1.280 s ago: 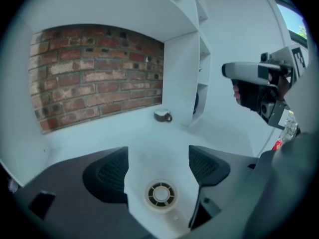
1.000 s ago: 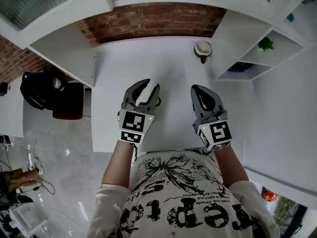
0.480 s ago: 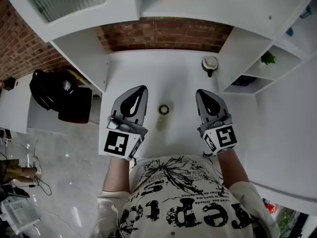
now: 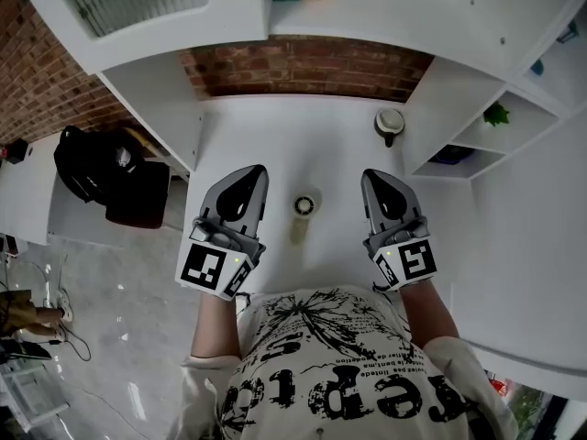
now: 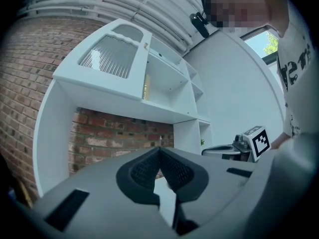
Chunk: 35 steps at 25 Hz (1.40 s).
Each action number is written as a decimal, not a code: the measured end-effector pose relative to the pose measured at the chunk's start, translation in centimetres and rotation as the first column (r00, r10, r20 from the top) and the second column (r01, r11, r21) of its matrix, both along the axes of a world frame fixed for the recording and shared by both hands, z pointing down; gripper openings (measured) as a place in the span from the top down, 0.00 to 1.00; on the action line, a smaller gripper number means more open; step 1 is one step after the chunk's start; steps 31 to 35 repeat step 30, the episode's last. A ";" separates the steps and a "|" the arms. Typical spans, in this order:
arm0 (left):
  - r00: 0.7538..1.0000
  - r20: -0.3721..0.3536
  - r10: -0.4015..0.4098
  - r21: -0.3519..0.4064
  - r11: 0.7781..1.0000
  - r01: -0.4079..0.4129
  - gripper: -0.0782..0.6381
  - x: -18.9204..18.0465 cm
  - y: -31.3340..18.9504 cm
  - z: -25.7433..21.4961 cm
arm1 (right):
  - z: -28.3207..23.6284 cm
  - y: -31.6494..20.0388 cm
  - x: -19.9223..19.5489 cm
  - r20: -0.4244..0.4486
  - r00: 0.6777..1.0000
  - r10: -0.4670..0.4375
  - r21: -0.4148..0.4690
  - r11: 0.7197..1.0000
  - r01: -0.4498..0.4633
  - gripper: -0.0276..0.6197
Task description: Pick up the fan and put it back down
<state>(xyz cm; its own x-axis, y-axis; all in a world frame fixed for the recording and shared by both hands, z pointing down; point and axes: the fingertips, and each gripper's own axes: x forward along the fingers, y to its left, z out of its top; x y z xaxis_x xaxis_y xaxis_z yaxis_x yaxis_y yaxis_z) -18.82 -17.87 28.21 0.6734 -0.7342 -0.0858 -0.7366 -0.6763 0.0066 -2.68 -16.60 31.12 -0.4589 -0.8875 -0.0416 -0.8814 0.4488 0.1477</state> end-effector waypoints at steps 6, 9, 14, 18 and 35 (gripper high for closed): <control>0.999 0.014 0.030 -0.025 0.999 -0.030 0.87 1.1 -0.9 1.2 | 0.7 -0.5 0.5 -0.019 1.000 0.020 -0.027 0.999 -0.021 0.94; 0.999 0.024 0.043 -0.034 0.999 -0.042 0.87 1.6 -1.1 1.6 | 1.1 -0.7 0.8 -0.026 0.999 0.030 -0.037 0.999 -0.031 0.94; 0.998 0.026 0.049 -0.049 0.998 -0.047 0.87 1.3 -1.8 1.9 | 1.4 -1.1 0.8 -0.028 0.998 0.056 -0.052 0.997 -0.057 0.94; 0.999 0.019 0.047 -0.065 0.997 -0.045 0.87 1.2 -2.2 2.5 | 1.9 -1.3 0.7 -0.040 0.997 0.061 -0.051 0.997 -0.063 0.94; 0.997 0.045 0.061 -0.066 0.996 -0.058 0.87 1.0 -3.0 3.3 | 2.8 -1.5 0.7 -0.043 0.994 0.104 -0.067 0.992 -0.107 0.94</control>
